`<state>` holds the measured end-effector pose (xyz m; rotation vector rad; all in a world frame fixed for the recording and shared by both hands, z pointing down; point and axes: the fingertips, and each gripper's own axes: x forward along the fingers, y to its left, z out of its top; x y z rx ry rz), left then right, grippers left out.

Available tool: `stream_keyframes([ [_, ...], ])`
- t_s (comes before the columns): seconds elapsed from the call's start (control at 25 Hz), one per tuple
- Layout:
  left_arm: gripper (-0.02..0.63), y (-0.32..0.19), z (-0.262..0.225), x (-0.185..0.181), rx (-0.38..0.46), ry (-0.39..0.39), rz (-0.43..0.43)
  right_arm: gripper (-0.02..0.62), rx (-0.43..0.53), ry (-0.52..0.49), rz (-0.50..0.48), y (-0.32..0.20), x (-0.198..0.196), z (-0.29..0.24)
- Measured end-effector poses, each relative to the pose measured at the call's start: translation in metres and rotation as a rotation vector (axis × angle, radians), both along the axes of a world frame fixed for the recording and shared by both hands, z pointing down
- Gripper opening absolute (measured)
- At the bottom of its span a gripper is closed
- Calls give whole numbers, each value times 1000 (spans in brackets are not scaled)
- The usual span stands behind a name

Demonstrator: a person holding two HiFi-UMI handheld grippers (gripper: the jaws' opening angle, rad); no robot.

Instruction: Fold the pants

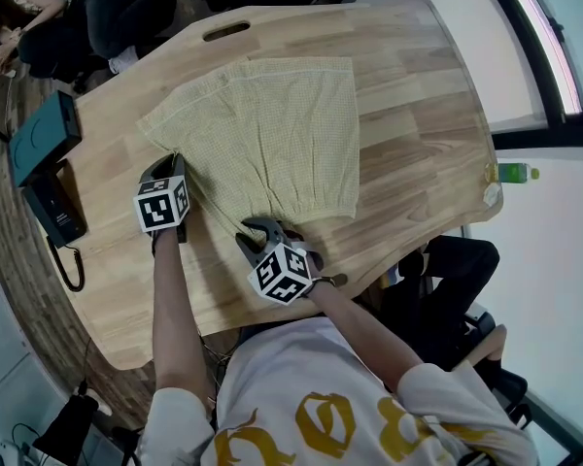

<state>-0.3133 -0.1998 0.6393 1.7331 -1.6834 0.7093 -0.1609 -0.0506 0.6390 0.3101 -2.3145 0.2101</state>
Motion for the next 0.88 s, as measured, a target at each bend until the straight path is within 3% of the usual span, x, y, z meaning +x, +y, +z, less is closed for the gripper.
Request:
stream_keyframes([
  [0.16, 17, -6, 1, 5, -5, 23, 6, 29, -4, 30, 16, -5, 0, 2],
  [0.28, 17, -2, 1, 1, -7, 62, -9, 18, -41, 21, 42, -8, 0, -2],
  [0.44, 15, 0, -10, 0, 46, 212, -89, 17, -63, -1, 83, -12, 8, -15],
  [0.52, 15, 1, -16, 0, 59, 249, -114, 17, -65, -12, 97, -14, 10, -20],
  [0.88, 15, 27, -34, -7, 88, 265, -140, 17, -101, -52, 126, -2, 15, -35],
])
